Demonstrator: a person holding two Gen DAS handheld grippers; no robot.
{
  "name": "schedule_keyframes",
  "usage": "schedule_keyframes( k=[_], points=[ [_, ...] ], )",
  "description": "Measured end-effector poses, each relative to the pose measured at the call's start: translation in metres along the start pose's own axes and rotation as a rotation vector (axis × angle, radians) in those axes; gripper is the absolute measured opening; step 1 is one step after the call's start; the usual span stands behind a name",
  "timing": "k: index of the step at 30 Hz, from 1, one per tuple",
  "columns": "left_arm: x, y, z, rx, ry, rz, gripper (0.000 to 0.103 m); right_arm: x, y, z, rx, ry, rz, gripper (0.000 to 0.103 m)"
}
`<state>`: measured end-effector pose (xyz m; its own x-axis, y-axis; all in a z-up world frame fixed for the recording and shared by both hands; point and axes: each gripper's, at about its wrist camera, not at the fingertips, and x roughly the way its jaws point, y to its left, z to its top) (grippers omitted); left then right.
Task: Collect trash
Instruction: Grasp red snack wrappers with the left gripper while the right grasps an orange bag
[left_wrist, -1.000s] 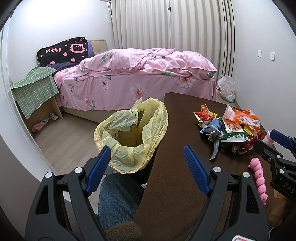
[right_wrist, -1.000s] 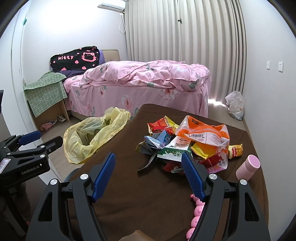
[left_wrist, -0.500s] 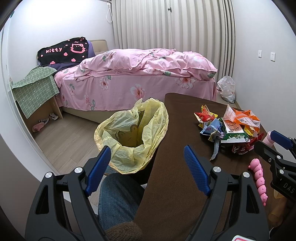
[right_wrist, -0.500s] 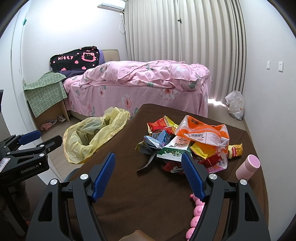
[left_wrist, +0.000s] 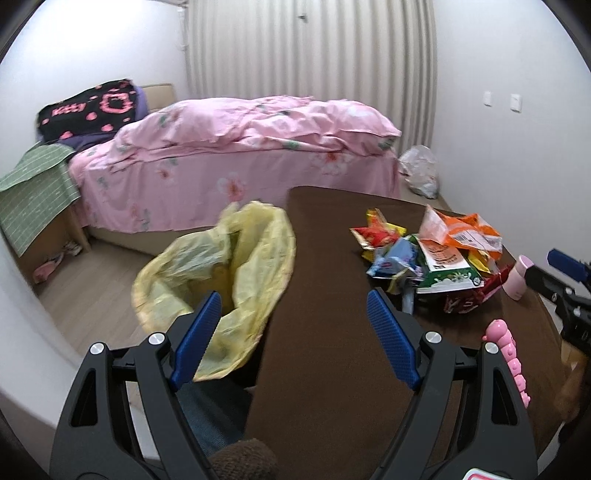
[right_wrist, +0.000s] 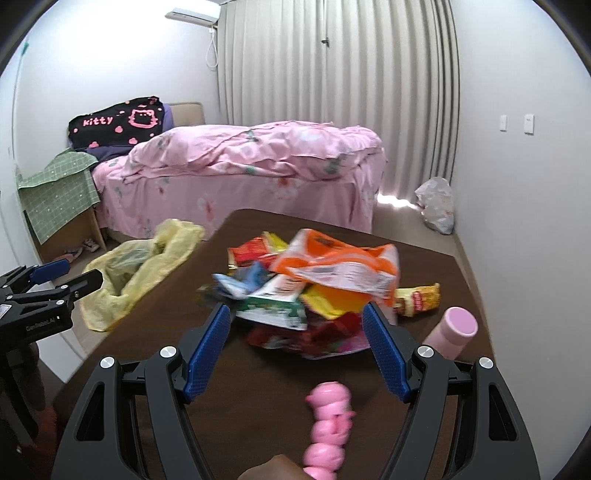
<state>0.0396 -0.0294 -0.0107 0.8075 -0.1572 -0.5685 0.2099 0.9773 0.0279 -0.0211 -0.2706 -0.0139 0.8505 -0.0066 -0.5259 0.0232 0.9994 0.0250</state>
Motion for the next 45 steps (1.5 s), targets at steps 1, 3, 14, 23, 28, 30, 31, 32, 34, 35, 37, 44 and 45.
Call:
schedule_keyframes(
  k=[1,3,14,23,28,30,31,32,34,35,37,44,45],
  points=[
    [0.006,-0.004,0.001,0.010,0.005,-0.016,0.077,0.002,-0.007,-0.001,0.006,0.001,0.000,0.070],
    [0.022,-0.013,0.003,0.026,0.020,-0.064,0.077,0.010,-0.023,-0.005,0.020,0.009,0.001,0.070],
    [0.119,-0.050,0.063,0.089,0.061,-0.292,0.081,0.040,-0.073,-0.020,0.055,0.060,-0.039,0.070],
    [0.221,-0.064,0.077,0.114,0.311,-0.327,0.055,0.061,-0.071,-0.030,-0.003,0.123,-0.129,0.070],
    [0.225,-0.049,0.064,0.004,0.358,-0.399,0.043,0.062,-0.068,-0.025,-0.020,0.105,-0.165,0.070],
    [0.218,-0.043,0.060,-0.027,0.345,-0.418,0.042,0.063,-0.065,-0.022,-0.027,0.099,-0.158,0.070],
    [0.212,-0.040,0.059,-0.037,0.333,-0.417,0.042,0.064,-0.064,-0.020,-0.027,0.095,-0.148,0.070],
    [0.204,-0.040,0.056,-0.043,0.318,-0.417,0.042,0.063,-0.062,-0.018,-0.028,0.089,-0.138,0.070],
    [0.187,-0.038,0.054,-0.056,0.288,-0.419,0.042,0.062,-0.060,-0.013,-0.023,0.073,-0.114,0.070],
    [0.180,-0.037,0.055,-0.062,0.276,-0.420,0.042,0.061,-0.059,-0.010,-0.016,0.067,-0.103,0.070],
    [0.165,-0.034,0.055,-0.068,0.259,-0.411,0.042,0.061,-0.062,0.000,0.014,0.050,-0.077,0.070],
    [0.128,-0.018,0.041,-0.115,0.239,-0.420,0.042,0.082,-0.084,0.034,0.100,0.018,-0.062,0.070],
    [0.127,-0.017,0.039,-0.126,0.239,-0.419,0.043,0.092,-0.087,0.039,0.105,0.029,-0.053,0.070]
  ],
)
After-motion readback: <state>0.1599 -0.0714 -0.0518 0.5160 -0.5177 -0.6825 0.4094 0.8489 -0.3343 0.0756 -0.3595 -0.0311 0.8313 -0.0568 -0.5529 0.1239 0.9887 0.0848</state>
